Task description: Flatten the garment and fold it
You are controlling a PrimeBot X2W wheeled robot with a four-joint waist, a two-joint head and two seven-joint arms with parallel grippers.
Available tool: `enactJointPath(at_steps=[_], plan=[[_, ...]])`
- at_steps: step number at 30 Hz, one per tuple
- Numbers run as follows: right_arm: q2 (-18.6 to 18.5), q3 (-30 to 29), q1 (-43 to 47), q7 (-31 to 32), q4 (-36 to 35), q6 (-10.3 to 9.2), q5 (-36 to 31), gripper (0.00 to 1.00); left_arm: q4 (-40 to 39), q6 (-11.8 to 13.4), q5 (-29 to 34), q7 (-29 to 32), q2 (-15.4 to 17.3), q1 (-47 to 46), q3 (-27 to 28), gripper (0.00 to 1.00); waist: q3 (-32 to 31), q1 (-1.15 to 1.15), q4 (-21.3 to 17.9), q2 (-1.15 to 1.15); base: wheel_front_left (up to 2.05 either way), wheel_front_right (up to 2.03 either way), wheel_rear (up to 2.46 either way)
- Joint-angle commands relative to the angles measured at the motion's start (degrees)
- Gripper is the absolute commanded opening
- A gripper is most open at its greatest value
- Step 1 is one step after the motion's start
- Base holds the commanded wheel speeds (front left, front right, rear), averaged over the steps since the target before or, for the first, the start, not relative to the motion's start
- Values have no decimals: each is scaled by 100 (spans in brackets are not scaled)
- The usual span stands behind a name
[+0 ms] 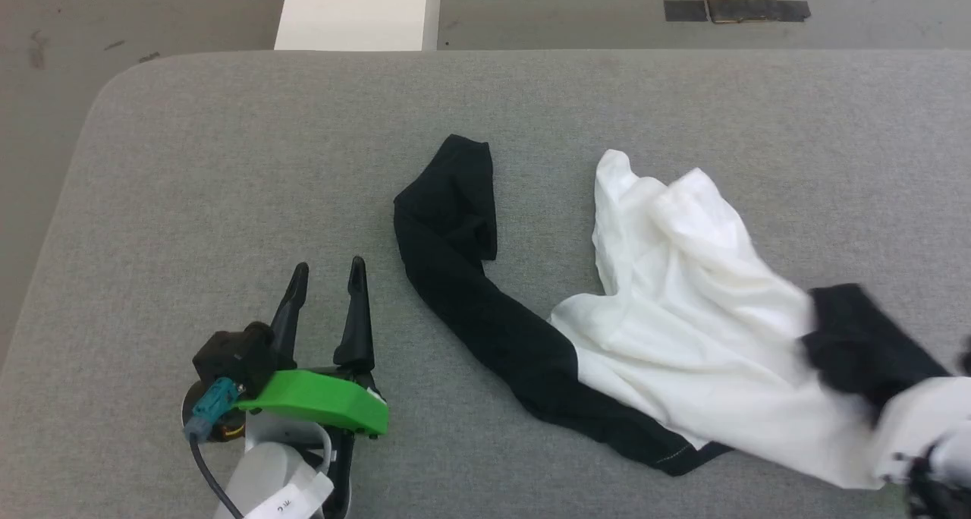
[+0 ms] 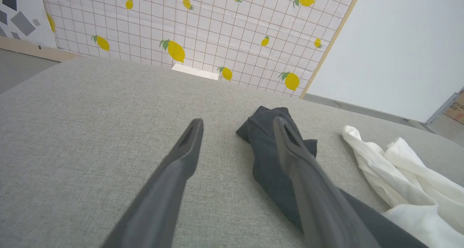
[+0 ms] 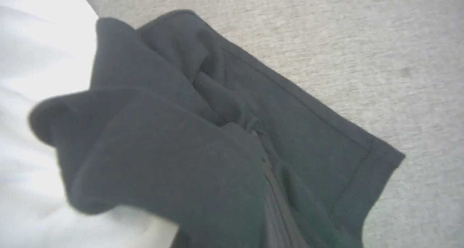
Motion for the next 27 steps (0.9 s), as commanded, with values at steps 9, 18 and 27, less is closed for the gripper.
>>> enactJointPath(at_steps=[9,18,27], plan=[[-37,-2015,152,-232,61,-13,-195,98,48,10,-15,-22,13,-37,-5,100,-146,0,-56,0,0,0,0],[-37,-1014,1108,477,-2413,-13,676,100,40,19,-27,-22,5,49,23,100,-312,0,-172,0,0,0,0],[-578,992,679,616,-3196,-13,243,100,15,-12,-26,-22,-6,-90,-94,100,-143,0,-50,0,0,0,0]])
